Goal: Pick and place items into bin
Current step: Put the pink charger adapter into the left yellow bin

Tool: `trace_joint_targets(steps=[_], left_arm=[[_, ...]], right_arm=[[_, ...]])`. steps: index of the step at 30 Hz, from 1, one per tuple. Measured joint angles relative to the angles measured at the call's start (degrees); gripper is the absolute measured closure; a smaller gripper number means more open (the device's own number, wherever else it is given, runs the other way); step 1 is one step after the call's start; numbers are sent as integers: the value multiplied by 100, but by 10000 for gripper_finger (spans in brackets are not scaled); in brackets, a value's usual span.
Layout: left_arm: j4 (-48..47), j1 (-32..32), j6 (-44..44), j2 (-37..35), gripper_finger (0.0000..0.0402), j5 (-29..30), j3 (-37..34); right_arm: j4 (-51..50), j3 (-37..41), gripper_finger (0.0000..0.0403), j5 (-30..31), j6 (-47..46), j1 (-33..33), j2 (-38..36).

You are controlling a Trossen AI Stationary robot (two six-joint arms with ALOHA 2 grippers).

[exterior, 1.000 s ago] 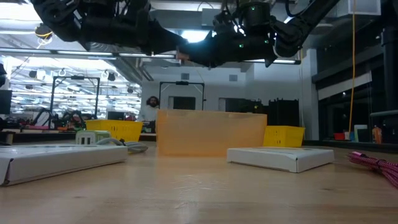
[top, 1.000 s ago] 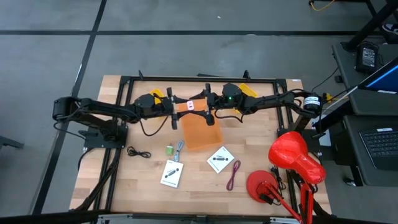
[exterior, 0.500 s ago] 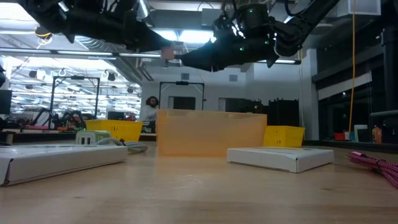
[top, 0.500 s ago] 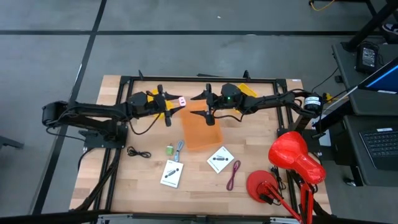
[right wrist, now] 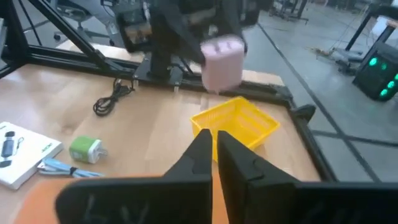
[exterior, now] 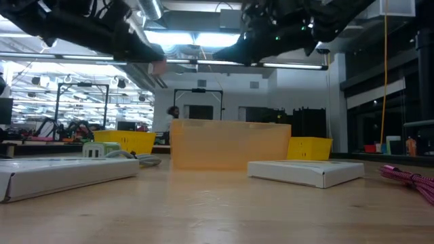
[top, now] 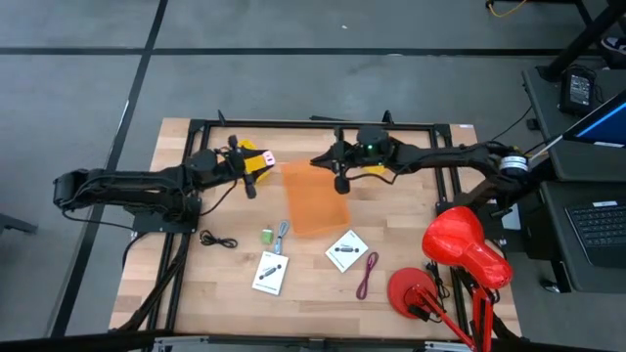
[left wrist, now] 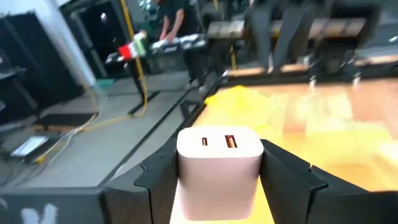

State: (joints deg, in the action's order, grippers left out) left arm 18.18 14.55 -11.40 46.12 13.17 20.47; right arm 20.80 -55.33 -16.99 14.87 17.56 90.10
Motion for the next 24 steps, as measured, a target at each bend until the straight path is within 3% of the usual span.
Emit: trace_joint_targets(steps=[5,11,19,24], left_arm=[[-545,-2,274,-91,215,301,0],[-1317,-2,671,-348,215,1198,0],[-1747,-2,878,-684,215,1326,26],[-3415,-2,1734,-730,215,1694,657]], right_arm=[[-273,3,397,-5,46,-8,-299],[-204,92,401,219,-212,-8,-358],[1159,1196,402,833,-708,-85,-380],[1946,1826,403,841,-888,-85,-380]])
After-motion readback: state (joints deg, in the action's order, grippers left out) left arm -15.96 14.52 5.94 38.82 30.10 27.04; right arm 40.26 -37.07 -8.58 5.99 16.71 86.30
